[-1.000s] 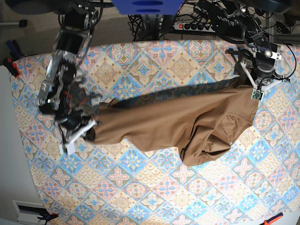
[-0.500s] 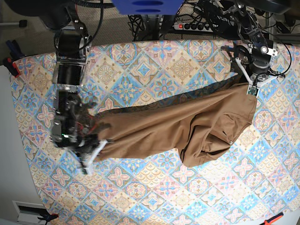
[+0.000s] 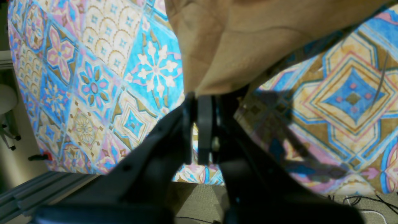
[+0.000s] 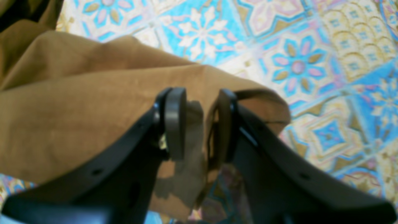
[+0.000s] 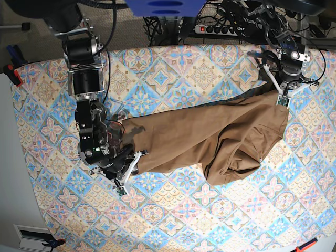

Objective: Layout the t-shirt on the table in an organized manner, then fold the t-shirt properly
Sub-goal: 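Drag the held shirt end outward with the right gripper and release, then grasp the shirt edge again with the right gripper and lift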

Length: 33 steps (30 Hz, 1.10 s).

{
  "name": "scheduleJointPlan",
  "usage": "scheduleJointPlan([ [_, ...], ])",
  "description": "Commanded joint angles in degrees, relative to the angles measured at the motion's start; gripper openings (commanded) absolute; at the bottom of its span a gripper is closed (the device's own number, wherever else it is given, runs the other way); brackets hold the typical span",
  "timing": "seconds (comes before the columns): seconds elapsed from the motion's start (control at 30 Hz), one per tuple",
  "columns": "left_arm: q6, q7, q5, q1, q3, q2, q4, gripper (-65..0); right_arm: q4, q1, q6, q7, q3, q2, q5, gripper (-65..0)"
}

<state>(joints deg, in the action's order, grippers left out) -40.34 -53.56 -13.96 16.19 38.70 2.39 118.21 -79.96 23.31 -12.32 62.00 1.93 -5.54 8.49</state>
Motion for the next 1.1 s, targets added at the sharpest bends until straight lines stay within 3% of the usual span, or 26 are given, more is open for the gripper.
scheduleJointPlan([
  [0.0,0.34,0.51,-0.07,-0.23,0.2,0.29,1.04,-65.0,-3.68,2.05,-0.04,-1.47,-0.57,-0.13,0.61,-47.4],
  [0.07,0.34,0.51,-0.07,-0.32,0.2,0.29,0.95,-65.0,-9.31,0.73,-0.04,-1.38,-3.56,-0.13,0.61,-47.4],
  [0.17,0.34,0.51,-0.07,-0.4,0.03,0.29,0.95,-65.0,-15.82,-7.88,-0.04,-1.29,-10.42,-0.22,0.61,-46.6],
  [0.27,0.34,0.51,-0.07,-0.23,-2.17,0.38,0.95,-65.0,-21.36,-14.04,-0.04,-1.29,-14.29,-0.22,0.61,-39.6],
  [0.43,0.34,0.51,-0.15,-0.32,-3.66,0.38,0.95,-65.0,-23.64,-20.45,-0.3,-2.79,-14.73,-0.22,0.61,-27.6],
  [0.63,0.34,0.51,-0.15,-0.49,-3.66,0.38,0.95,-65.0,-23.46,-24.94,-0.39,-8.77,-14.46,-0.13,0.7,-28.6],
  [0.83,0.34,0.51,-0.15,-0.4,-3.66,0.55,0.95,-65.0,-17.4,-25.82,-0.39,-9.47,-14.37,0.13,0.87,-28.6],
  [1.07,0.34,0.51,-0.15,-0.32,-3.66,0.55,0.95,-65.0,-11.86,-26.08,-0.39,-14.39,-14.2,0.13,0.87,-28.6],
])
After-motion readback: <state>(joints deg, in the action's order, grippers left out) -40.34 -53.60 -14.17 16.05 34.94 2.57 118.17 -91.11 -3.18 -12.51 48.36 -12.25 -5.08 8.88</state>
